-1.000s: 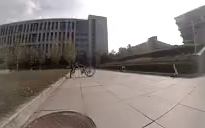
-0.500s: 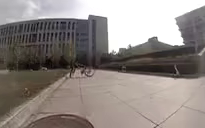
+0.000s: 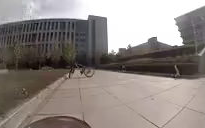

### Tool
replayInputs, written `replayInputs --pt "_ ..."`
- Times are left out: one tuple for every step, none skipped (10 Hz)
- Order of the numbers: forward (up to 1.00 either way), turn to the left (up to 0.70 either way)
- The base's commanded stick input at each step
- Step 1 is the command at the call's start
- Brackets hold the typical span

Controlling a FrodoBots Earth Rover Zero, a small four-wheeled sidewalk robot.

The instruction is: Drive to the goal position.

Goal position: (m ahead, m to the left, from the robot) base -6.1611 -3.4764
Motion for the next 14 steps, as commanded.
replayInputs --pt "0.66 0.0" --pt "0.67 0.0" --pt "0.62 0.0" --pt "0.57 0.0" --pt "0.59 -0.03" --pt "0.6 -0.04" --pt "0.6 -0.05" --pt "0.6 -0.04" --pt "0.61 -0.02" --pt "0.61 -0.04" --pt "0.61 -0.12" --pt "0.61 -0.23" --pt "0.61 -0.31" --pt "0.61 -0.31"
